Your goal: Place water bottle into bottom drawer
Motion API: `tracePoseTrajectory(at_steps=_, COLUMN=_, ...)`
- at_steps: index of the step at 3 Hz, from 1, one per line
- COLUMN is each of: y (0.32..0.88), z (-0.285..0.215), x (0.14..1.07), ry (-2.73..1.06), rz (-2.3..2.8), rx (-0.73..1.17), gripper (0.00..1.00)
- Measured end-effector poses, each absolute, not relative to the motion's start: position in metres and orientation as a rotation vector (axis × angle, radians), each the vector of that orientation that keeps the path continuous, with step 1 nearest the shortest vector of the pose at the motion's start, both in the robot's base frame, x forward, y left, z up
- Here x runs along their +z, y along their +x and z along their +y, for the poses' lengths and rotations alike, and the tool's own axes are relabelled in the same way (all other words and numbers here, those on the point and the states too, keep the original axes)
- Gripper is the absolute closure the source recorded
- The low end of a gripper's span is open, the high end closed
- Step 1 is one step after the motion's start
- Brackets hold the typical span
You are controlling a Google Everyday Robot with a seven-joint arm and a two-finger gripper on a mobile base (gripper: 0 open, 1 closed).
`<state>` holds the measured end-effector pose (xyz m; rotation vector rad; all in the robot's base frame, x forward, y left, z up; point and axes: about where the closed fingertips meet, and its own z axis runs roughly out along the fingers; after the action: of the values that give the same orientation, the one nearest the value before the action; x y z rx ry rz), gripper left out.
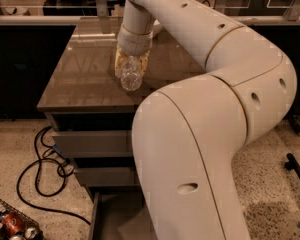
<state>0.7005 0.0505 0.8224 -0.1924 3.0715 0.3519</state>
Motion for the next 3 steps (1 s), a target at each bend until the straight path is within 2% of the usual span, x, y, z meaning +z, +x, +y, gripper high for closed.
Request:
tracePoseTrajectory(at_steps=2, y=0.699, z=0.049, x=0.824, ry=-0.195, rz=3.069, rx=0.350, gripper=1.00)
tracePoseTrajectory(at_steps=3, y=0.680, z=0.032, x=0.841, ry=-0.220, rz=3.040, rx=0.322, gripper=1.00)
